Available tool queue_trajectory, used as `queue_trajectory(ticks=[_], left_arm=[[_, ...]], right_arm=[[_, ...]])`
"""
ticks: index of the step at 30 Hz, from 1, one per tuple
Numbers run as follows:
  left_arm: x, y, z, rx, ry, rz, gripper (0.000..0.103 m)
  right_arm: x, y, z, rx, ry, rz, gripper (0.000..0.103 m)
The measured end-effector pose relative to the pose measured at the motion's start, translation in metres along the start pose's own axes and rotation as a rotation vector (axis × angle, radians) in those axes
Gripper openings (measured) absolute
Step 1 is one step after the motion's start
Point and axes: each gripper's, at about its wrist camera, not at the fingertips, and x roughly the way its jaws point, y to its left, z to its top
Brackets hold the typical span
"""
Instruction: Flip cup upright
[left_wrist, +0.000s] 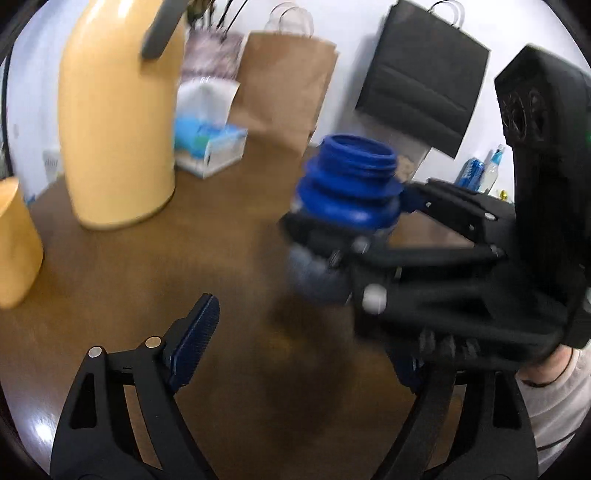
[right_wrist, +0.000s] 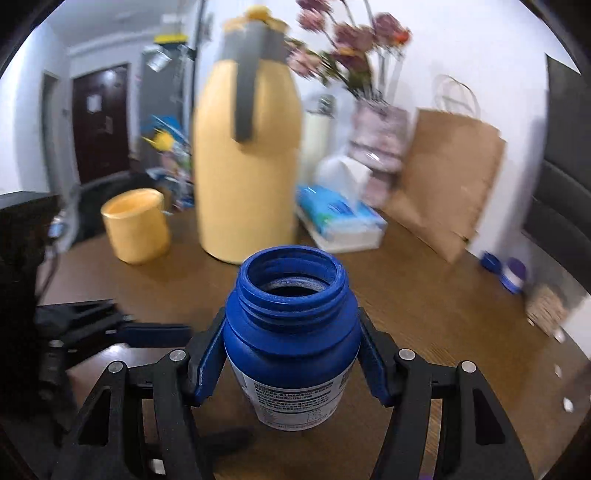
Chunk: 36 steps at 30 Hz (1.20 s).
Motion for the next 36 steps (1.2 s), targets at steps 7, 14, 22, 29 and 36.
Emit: queue_trajectory(ticks=[7,14,22,29,36], left_arm=[[-0.026,-0.001,-0.018,0.073,-0.018,0.096,0.090],[-0.034,-0.007,-0.020,0.124,-0.043,0.116,0.091],[-0.080,-0.017,-0.010,0.161,-0.124,0.107,0.103],[-0.109,-0.023,-0.015,0.165,-0.174,0.109,0.103],[-0.143,-0.039,-0.032,0.190,-0.237,0.101,0.103]], right_arm=[[0.010,-0.016,-0.021,0.094,0.079,-0.036,0.078],[-0.037,-0.009,-0.021,0.124,0.042,-0.021,0.088],[-0.156,-0.024,-0.056,0.243,0.044,-0.245,0.088],[-0.232,-0.035,-0.121,0.424,0.057,-0.380,0.088],[-0.264,-0.016,-0.134,0.494,-0.010,-0.362,0.088]])
